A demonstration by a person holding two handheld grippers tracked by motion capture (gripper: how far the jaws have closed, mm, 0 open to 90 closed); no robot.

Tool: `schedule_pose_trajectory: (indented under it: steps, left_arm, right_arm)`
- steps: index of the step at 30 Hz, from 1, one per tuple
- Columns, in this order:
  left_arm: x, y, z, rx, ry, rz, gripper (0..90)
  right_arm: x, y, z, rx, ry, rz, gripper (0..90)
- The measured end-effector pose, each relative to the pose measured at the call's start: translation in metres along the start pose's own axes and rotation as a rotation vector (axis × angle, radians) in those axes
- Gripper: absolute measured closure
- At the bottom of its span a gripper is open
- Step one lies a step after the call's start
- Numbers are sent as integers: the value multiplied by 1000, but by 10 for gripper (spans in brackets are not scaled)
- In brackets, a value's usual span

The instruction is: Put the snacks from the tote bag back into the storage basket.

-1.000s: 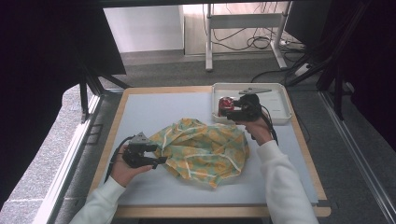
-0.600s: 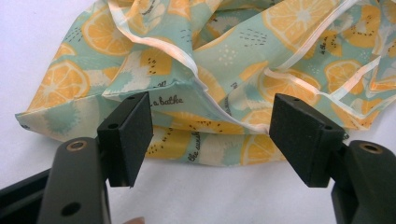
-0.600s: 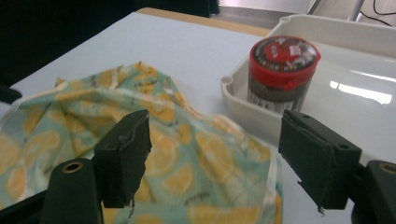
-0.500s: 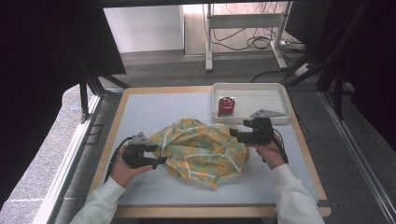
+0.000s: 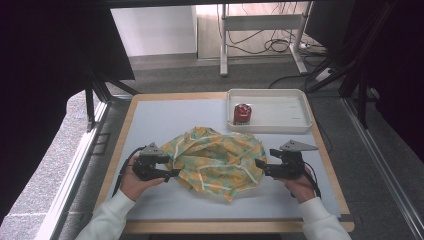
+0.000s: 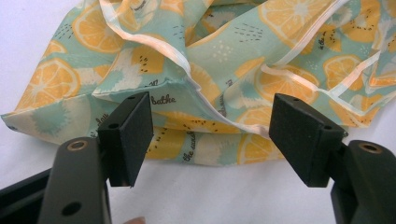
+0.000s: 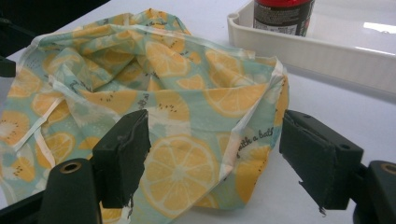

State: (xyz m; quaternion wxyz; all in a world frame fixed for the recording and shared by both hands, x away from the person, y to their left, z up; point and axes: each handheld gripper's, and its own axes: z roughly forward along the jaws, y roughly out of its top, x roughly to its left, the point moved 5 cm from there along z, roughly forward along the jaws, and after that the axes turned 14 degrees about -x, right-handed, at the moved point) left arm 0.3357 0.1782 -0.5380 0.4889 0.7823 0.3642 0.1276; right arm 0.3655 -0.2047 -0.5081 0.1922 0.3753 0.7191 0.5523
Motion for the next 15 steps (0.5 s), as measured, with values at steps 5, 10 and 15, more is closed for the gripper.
schedule_pose_trajectory:
  steps: [5, 10, 15]
  left_arm:
    - [1, 1, -1, -5, 3, -1, 313]
    - [1, 1, 0, -4, 1, 0, 313]
    - [1, 1, -1, -8, 3, -1, 313]
  right_arm:
    - [-1, -1, 2, 0, -6, -11, 242]
    - [-1, -3, 2, 8, -10, -16, 241]
    - [-1, -1, 0, 3, -7, -25, 234]
